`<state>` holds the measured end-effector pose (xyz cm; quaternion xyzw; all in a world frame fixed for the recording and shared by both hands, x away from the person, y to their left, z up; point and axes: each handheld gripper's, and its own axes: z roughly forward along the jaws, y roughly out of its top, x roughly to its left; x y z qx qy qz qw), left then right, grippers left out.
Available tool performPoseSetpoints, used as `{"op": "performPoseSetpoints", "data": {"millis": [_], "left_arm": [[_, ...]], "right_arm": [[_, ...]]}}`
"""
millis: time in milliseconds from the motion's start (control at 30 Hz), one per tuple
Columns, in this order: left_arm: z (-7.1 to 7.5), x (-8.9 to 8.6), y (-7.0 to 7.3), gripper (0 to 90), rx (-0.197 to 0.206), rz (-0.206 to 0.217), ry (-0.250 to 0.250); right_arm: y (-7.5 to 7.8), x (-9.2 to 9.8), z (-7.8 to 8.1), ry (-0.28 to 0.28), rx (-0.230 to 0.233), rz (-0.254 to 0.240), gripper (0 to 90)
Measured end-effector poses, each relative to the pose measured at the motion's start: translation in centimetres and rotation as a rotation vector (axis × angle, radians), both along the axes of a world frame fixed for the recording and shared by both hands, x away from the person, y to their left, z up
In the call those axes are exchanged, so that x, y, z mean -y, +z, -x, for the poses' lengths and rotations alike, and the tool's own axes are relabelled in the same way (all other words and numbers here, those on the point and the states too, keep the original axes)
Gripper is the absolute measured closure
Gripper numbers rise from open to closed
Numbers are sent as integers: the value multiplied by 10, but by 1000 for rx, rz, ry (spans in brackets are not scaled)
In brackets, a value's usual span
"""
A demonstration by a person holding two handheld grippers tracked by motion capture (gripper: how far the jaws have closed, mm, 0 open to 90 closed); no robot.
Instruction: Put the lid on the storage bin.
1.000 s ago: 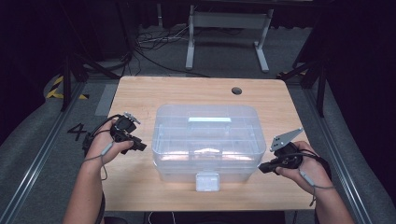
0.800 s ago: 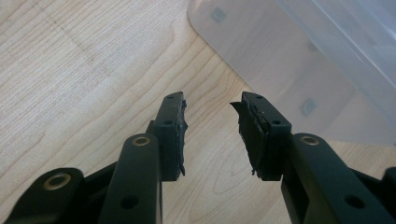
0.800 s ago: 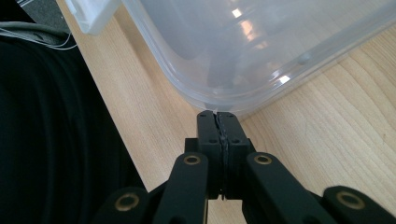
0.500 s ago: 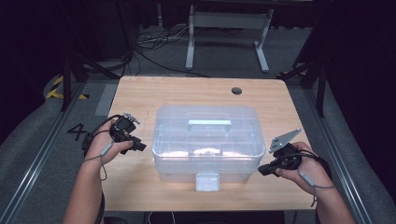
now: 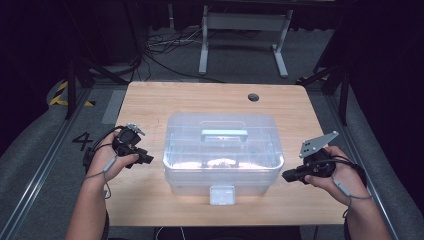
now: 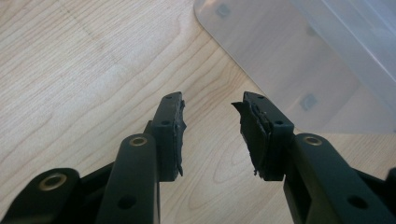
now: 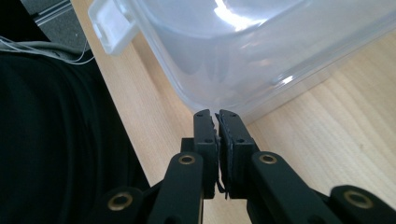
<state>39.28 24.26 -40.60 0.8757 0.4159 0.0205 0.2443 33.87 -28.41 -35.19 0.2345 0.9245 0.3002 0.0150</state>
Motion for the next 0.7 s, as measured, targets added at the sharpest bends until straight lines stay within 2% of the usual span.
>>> {"op": "performPoseSetpoints", "data": {"millis": [200, 233, 267, 400, 433, 700], "left_arm": [[9, -5, -1, 590, 0, 15, 15], [11, -7, -1, 590, 2, 16, 25], [11, -7, -1, 590, 2, 16, 25], [16, -10, -1, 590, 3, 22, 35], [18, -11, -1, 590, 7, 23, 39], [26, -18, -2, 590, 6, 31, 58]], "right_arm": [[12, 7, -2, -6, 35, -38, 861], [17, 11, -3, -15, 58, -61, 860], [17, 11, -3, -15, 58, -61, 860], [25, 18, -7, -46, 108, -121, 856], [25, 18, -7, -46, 108, -121, 856], [30, 25, -20, -133, 182, -237, 837]]}}
